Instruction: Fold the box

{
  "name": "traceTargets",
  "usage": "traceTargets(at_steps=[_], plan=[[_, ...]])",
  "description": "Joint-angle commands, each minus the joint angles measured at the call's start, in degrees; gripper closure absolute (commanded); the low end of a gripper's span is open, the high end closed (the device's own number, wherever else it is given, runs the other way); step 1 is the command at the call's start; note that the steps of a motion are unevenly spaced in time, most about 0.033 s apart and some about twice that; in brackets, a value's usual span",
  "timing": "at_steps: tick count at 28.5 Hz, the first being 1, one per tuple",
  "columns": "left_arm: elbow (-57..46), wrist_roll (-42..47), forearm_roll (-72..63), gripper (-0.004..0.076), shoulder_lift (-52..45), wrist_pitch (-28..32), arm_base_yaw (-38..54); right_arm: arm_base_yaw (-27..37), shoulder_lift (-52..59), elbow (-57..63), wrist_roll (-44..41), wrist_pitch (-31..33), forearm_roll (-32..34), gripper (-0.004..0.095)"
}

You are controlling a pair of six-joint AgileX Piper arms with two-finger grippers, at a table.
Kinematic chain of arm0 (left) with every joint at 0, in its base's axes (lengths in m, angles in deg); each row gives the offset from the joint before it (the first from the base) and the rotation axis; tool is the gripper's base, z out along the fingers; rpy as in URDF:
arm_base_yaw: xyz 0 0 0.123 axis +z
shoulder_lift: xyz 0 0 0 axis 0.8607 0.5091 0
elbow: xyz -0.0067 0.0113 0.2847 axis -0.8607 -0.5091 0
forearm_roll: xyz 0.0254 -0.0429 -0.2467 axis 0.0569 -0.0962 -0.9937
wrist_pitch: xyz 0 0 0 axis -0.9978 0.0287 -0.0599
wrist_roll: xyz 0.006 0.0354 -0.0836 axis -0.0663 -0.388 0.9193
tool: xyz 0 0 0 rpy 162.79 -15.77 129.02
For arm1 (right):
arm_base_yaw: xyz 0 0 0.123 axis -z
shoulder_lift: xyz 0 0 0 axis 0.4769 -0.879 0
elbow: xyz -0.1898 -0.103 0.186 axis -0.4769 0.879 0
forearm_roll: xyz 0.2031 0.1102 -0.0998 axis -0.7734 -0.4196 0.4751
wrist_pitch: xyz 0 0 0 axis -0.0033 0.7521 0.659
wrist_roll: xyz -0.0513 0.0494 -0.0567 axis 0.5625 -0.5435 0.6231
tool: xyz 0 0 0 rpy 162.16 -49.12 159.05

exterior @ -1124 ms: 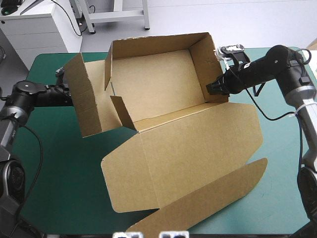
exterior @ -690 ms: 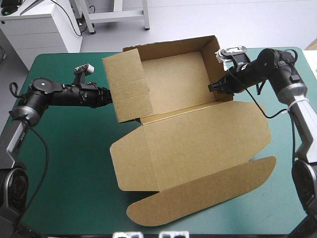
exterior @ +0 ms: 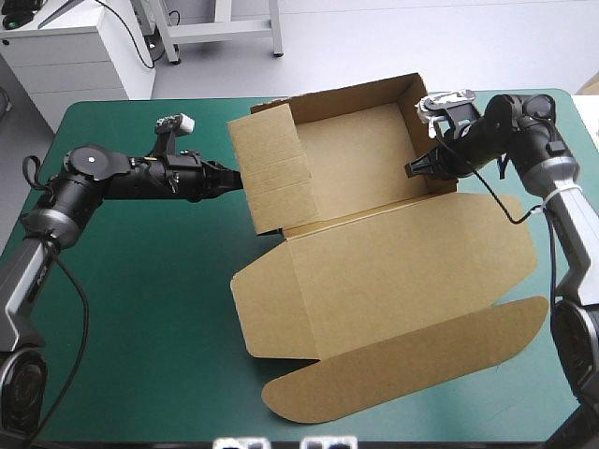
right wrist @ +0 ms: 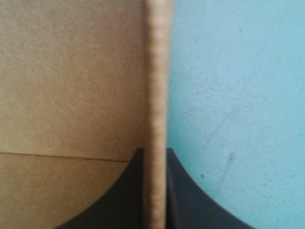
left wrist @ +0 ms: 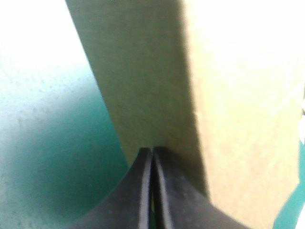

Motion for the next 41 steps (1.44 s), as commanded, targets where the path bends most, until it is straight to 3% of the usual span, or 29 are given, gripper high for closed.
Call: traceTargets(at_steps=[1,8,11,15,18,25,29,33,37,41], plan=[[1.7,0.3,-5.0,0.0732,-4.6,0.4,-0.4,0.0,2.6,-1.8,-0.8,-1.7,-0.3,0.0926],[1.7,0.1,-5.8,0.0696,-4.5,0.1,-0.4,0.0,2.6,-1.8,-1.0,-1.0,-0.3,0.0926],[1.7,0.1,-5.8,0.0539,-4.5,0.1,-0.4,0.0,2.6,-1.8,-1.0,-0.2,-0.3,0.0926],[1.7,0.3,-5.9,0.0205,-4.5,0.6,-0.4,0.0,2.6,-1.8,-1.0,0.2,-0.3,0.0926],[1.7,0.6,-5.9,0.0097,-4.5,0.3,-0.4,0.0,2.6,-1.8,-1.2,0.5,-0.3,0.0926],[1.7,0.4,-6.8,0.0139,-3.4,4.0,-0.4,0.0,2.6,-1.8,-1.8,0.9,-0.4,0.0926],[1.6,0.5,-10.6,0.0183,-2.3,2.1,-0.4,0.0,2.7,-1.8,-2.4,0.9,-1.2,0.0926],[1.6,8.4,-9.9,0.0235,-2.0,3.1,-0.4,-0.4,2.7,-1.8,-3.3,0.3,-1.7,0.0925],[1.6,10.2,-4.7,0.0266,-3.2,5.6,-1.8,-2.4,2.9,-1.8,-4.5,-2.3,-0.8,0.0925],[4.6,17.9,7.9,0.0266,-3.8,7.5,-6.6,-5.0,3.0,-1.8,-5.5,-5.2,1.3,0.0921]])
